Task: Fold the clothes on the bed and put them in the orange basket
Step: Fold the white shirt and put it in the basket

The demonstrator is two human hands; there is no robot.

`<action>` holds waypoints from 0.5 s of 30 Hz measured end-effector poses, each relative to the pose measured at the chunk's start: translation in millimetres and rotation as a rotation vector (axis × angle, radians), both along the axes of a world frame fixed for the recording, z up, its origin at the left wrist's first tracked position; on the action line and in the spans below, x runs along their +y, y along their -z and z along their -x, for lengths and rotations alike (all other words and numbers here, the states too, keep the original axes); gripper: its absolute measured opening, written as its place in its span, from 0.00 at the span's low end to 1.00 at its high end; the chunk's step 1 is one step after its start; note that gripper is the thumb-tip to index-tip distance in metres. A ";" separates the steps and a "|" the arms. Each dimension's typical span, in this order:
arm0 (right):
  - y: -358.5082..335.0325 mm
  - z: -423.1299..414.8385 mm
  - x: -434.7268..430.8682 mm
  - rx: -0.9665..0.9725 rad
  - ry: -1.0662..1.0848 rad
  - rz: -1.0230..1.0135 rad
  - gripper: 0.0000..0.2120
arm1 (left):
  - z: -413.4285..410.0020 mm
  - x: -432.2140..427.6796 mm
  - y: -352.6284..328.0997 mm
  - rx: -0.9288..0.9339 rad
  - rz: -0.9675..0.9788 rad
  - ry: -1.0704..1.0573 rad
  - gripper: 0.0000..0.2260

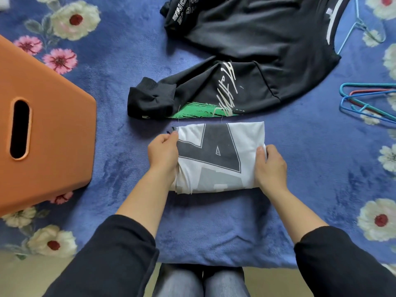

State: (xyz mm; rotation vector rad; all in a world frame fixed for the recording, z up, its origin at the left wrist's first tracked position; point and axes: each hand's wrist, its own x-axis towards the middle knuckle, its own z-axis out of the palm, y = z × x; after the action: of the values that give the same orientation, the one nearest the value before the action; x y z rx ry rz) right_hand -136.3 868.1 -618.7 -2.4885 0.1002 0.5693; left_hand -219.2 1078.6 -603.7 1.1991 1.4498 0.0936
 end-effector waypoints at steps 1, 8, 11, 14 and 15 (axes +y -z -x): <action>0.6 -0.5 -0.5 -0.002 -0.007 0.005 0.14 | 0.7 5.4 1.9 -0.010 0.028 -0.043 0.10; -3.2 -3.5 1.3 -0.011 -0.097 0.099 0.11 | 9.7 -1.0 -15.3 -0.033 -0.525 0.407 0.08; -3.6 -0.7 2.7 -0.051 -0.130 0.174 0.11 | 11.4 7.3 -1.7 0.050 -0.621 0.546 0.09; 0.0 3.3 1.0 -0.033 -0.105 0.191 0.14 | 14.4 17.5 10.5 0.152 -0.515 0.494 0.11; 0.6 3.3 0.1 -0.009 -0.036 0.145 0.16 | 15.7 18.4 11.7 0.166 -0.499 0.489 0.13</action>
State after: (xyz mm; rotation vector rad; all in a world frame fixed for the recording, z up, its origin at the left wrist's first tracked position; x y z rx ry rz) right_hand -139.6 868.2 -619.4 -2.6385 0.0962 0.5852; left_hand -234.9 1096.9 -615.4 1.9823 1.2680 0.0187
